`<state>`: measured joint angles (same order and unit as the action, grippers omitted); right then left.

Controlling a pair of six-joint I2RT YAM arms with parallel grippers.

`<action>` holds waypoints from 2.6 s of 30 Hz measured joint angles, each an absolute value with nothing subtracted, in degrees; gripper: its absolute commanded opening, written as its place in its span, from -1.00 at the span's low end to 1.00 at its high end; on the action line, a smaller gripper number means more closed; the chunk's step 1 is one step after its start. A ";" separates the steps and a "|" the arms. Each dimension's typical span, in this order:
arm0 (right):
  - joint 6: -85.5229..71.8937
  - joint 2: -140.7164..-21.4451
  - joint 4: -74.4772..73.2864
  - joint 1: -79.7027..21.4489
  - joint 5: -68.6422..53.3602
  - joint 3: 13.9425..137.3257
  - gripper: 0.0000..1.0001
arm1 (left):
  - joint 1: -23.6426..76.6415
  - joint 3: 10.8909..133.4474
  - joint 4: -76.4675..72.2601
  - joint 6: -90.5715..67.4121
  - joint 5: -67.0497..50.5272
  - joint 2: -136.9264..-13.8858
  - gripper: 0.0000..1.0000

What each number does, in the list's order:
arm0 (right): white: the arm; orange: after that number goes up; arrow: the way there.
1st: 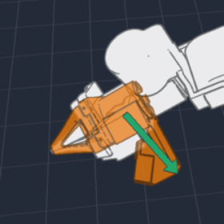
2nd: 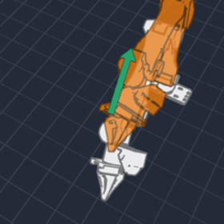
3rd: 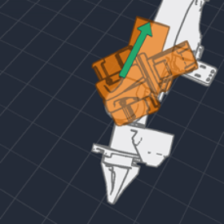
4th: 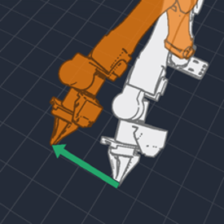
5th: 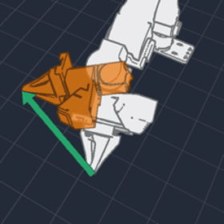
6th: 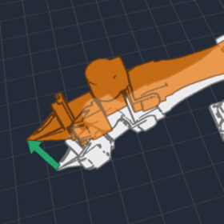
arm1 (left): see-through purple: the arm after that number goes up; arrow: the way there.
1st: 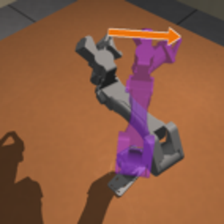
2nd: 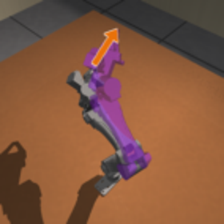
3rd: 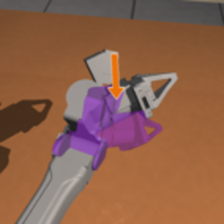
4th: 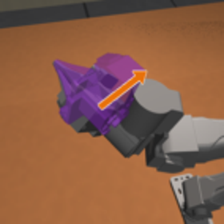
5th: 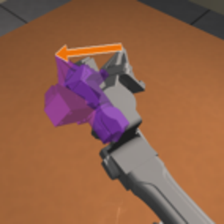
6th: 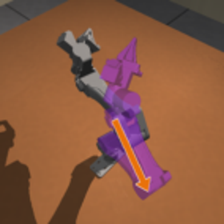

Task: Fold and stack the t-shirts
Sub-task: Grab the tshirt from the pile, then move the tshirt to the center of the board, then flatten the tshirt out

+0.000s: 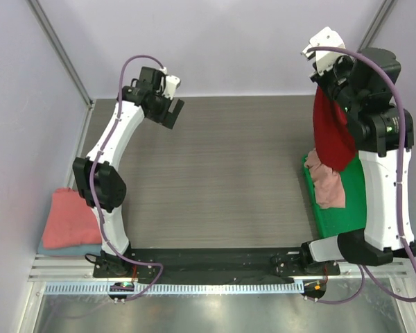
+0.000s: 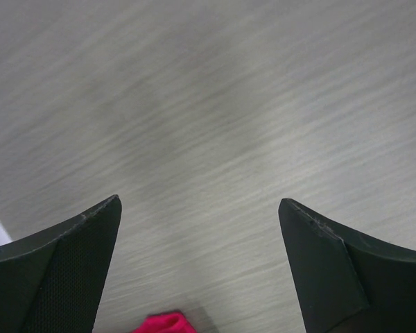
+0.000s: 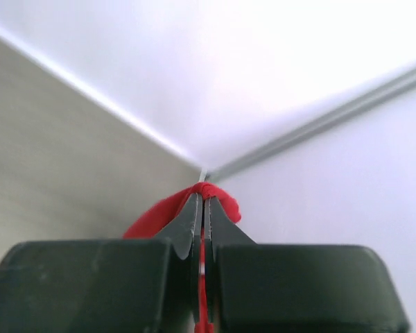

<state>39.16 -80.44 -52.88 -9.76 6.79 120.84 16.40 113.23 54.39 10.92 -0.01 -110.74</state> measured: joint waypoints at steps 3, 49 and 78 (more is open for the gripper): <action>42.09 -80.34 -47.59 -14.61 7.14 121.69 -0.97 | 15.94 116.20 54.54 10.39 1.39 -110.54 0.98; 57.19 -110.85 -3.40 -40.36 -2.66 140.97 -0.98 | 7.60 107.31 49.43 7.51 21.78 -98.35 1.00; 38.98 -111.55 -29.02 -35.27 4.05 110.89 0.44 | 6.94 101.41 52.16 2.96 9.10 -97.84 1.00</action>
